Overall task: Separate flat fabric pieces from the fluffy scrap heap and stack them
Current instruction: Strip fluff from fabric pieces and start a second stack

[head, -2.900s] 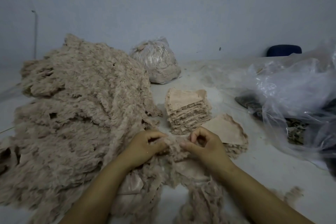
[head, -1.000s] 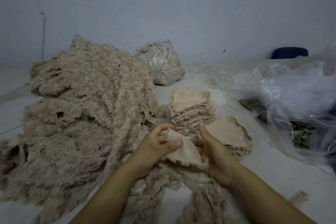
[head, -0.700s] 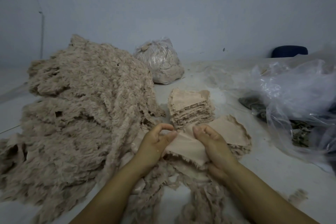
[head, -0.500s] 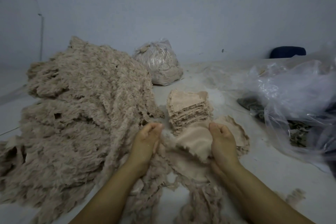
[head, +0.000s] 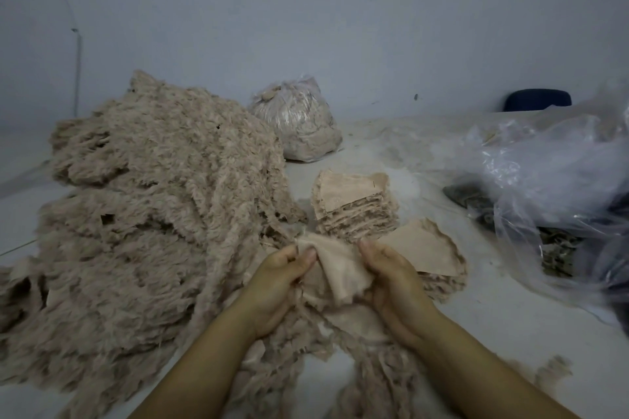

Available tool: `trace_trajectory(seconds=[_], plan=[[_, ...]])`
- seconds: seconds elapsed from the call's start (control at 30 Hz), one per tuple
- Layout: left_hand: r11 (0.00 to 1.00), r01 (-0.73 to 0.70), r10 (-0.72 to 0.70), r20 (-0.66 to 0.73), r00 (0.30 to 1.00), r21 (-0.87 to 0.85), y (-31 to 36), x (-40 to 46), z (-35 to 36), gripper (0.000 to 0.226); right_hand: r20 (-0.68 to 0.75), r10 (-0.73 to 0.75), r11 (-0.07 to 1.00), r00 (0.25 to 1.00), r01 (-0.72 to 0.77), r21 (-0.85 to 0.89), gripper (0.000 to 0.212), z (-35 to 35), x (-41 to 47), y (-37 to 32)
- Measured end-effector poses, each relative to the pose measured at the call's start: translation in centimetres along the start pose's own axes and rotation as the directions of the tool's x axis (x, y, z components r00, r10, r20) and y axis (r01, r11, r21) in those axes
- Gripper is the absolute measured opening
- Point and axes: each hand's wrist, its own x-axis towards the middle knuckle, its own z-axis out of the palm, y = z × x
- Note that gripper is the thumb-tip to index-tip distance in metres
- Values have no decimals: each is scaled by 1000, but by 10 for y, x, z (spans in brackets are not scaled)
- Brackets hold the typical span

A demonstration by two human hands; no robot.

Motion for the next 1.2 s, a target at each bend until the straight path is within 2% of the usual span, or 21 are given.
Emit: trace_trajectory(seconds=[0.07,0.17,0.23,0.3,0.37,0.47,0.5,0.57,0.67,0.73,0.77,0.87,0.97,1.07,1.13,1.2], plan=[[990,-26,19,47,999,136,-1,-2,1,20,23,91,989,996,-88,-118,66,-3,2,-6],[917,-119,75,128,989,380,-3,-4,3,15,119,215,954,969,-182,-239,55,-5,4,-8],[884,-181,117,172,978,431,-4,-4,5,21,133,285,942,949,-252,-222,49,-2,3,-6],[853,-220,155,174,972,474,-5,-5,9,24,89,312,943,946,-297,-153,47,1,2,-3],[802,-245,212,123,969,544,-5,-5,12,17,-21,216,973,976,-217,-79,37,3,3,-2],[741,-235,303,-1,953,629,-5,-1,8,24,-232,-97,983,968,57,-175,13,-1,6,-3],[747,-225,312,-32,949,626,-4,-1,6,27,-257,-176,969,950,121,-215,12,-4,6,-6],[802,-209,300,-75,951,559,-1,-3,3,32,-221,-249,944,943,185,-272,12,-8,3,-9],[888,-182,238,-84,968,422,2,-4,5,44,-73,-224,905,972,179,-387,24,-6,-3,-6],[908,-163,180,-8,984,385,2,-5,7,54,-8,-214,849,977,181,-496,36,-1,-5,-1],[904,-169,164,47,985,393,1,-6,9,52,22,-214,821,977,192,-538,41,2,-6,1],[870,-242,202,138,970,430,0,-9,14,23,120,-200,768,972,232,-597,50,5,-7,4],[859,-277,252,116,961,431,0,-8,12,16,125,-209,743,970,241,-624,41,6,-5,8],[901,-194,187,57,981,387,2,-8,11,23,107,-217,758,970,237,-608,18,6,-3,7],[928,-124,132,3,991,350,2,-7,10,34,108,-182,791,977,211,-574,21,6,-3,7],[932,-116,121,8,993,342,3,-6,10,38,118,-161,794,980,199,-575,21,7,-4,6]])
